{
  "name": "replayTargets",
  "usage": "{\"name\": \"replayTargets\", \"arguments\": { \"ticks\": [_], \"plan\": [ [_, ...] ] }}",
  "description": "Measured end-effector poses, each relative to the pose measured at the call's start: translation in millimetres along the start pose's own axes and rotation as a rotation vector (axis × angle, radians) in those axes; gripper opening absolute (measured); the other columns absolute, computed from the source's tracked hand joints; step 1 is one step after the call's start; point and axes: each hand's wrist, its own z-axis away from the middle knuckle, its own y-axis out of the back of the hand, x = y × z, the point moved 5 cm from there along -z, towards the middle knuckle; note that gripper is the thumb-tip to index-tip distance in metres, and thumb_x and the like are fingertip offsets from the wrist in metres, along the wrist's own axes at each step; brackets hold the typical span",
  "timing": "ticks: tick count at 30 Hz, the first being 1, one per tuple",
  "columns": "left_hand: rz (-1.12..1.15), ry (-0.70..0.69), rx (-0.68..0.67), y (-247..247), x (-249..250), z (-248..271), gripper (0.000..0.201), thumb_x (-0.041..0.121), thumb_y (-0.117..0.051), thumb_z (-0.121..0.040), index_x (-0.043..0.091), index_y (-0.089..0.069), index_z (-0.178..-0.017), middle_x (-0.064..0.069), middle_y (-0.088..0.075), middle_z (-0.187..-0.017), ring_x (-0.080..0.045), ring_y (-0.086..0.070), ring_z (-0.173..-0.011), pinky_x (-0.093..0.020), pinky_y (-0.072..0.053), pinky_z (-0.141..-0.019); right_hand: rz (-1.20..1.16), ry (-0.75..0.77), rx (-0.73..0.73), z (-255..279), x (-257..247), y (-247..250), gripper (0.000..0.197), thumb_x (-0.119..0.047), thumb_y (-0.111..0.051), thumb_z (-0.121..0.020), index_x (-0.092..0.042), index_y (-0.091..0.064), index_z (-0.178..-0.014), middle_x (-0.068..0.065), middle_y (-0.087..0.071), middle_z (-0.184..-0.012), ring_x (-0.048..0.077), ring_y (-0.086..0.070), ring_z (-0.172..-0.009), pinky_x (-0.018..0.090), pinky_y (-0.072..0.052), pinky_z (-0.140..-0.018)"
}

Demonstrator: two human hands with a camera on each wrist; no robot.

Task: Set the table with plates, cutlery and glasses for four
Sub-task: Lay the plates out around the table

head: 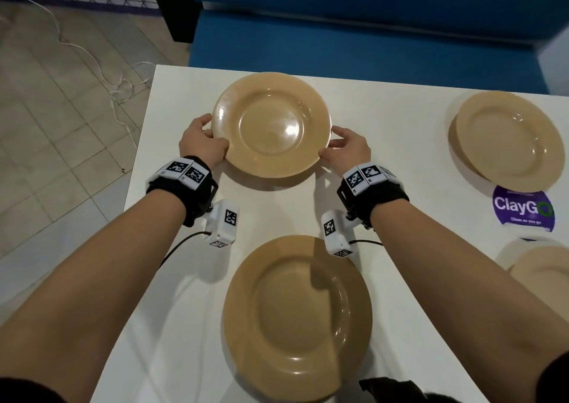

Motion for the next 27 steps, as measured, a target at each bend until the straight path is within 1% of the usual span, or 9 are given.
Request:
{"name": "replayTargets", "arguments": {
  "ticks": [6,9,13,15,18,22,23,24,27],
  "plan": [
    [0.013,-0.019,-0.009,-5.4,-2.8,1.9,0.068,0.010,-0.060,-0.073,0.026,-0.045,-0.136,0.008,-0.062,-0.089,-0.023,-0.064,-0.103,-0.041,-0.052,-0.093,0.049,0.031,0.041,3.5,0.8,6.8,0.057,-0.003,-0.065,-0.078,-0.019,-0.053,-0.132,0.002,-0.067,-0.109,0.021,-0.066,-0.098,0.031,-0.053,-0.091],
    [-0.005,-0.034,0.005,-5.4,-0.5,5.6,0.066,0.011,-0.060,-0.073,0.025,-0.046,-0.136,0.009,-0.060,-0.089,-0.023,-0.064,-0.103,-0.041,-0.052,-0.093,0.063,0.036,0.024,4.7,0.5,7.4,0.057,-0.006,-0.065,-0.078,-0.020,-0.053,-0.133,0.002,-0.067,-0.111,0.021,-0.066,-0.097,0.033,-0.052,-0.092],
    [-0.027,-0.048,0.032,2.3,1.6,16.4,0.068,0.020,-0.060,-0.073,0.025,-0.043,-0.138,0.004,-0.064,-0.110,-0.022,-0.064,-0.104,-0.040,-0.052,-0.093,0.015,0.019,0.028,11.6,4.1,8.8,0.056,-0.011,-0.065,-0.080,-0.017,-0.051,-0.134,0.003,-0.067,-0.109,0.023,-0.069,-0.090,0.032,-0.054,-0.089],
    [-0.057,-0.068,0.050,6.2,3.1,23.0,0.068,0.023,-0.062,-0.075,0.024,-0.041,-0.139,0.001,-0.060,-0.123,-0.022,-0.061,-0.109,-0.037,-0.049,-0.097,0.024,0.024,0.038,17.2,5.7,11.8,0.056,-0.016,-0.065,-0.082,-0.017,-0.049,-0.136,0.001,-0.067,-0.111,0.021,-0.069,-0.082,0.031,-0.053,-0.089],
    [-0.068,-0.105,0.044,12.2,0.8,41.8,0.070,0.025,-0.067,-0.080,0.021,-0.035,-0.143,-0.002,-0.049,-0.136,-0.020,-0.053,-0.120,-0.032,-0.044,-0.100,0.069,0.076,0.062,35.2,6.9,18.9,0.062,-0.025,-0.067,-0.082,-0.021,-0.043,-0.140,-0.002,-0.064,-0.115,0.018,-0.067,-0.093,0.028,-0.049,-0.093],
    [-0.099,-0.155,-0.035,18.0,-8.3,80.8,0.078,0.029,-0.071,-0.079,0.020,-0.030,-0.144,-0.003,-0.044,-0.141,-0.021,-0.047,-0.126,-0.038,-0.041,-0.105,0.120,0.121,0.025,73.5,15.2,21.9,0.068,-0.024,-0.067,-0.084,-0.022,-0.036,-0.144,-0.002,-0.059,-0.122,0.009,-0.058,-0.088,0.007,-0.041,-0.069],
    [-0.118,-0.165,-0.063,19.1,-12.1,92.1,0.079,0.030,-0.072,-0.079,0.020,-0.030,-0.145,-0.004,-0.043,-0.142,-0.021,-0.046,-0.127,-0.039,-0.040,-0.106,0.145,0.131,0.004,82.9,19.0,21.4,0.068,-0.024,-0.067,-0.084,-0.022,-0.036,-0.144,-0.001,-0.059,-0.124,0.009,-0.058,-0.089,0.007,-0.041,-0.071],
    [-0.143,-0.181,-0.090,20.2,-15.7,104.1,0.078,0.030,-0.072,-0.080,0.019,-0.030,-0.145,-0.004,-0.042,-0.142,-0.021,-0.046,-0.127,-0.039,-0.040,-0.106,0.173,0.139,-0.015,91.8,23.7,21.2,0.068,-0.025,-0.067,-0.084,-0.022,-0.037,-0.144,0.000,-0.059,-0.125,0.011,-0.058,-0.091,0.010,-0.042,-0.077],
    [-0.240,-0.201,-0.176,21.4,-31.5,138.7,0.077,0.029,-0.073,-0.080,0.019,-0.032,-0.144,-0.006,-0.042,-0.143,-0.023,-0.046,-0.127,-0.037,-0.040,-0.104,0.284,0.126,-0.069,112.9,41.6,23.9,0.067,-0.026,-0.069,-0.082,-0.023,-0.039,-0.142,0.003,-0.061,-0.123,0.017,-0.060,-0.106,0.025,-0.045,-0.092]
  ]
}}
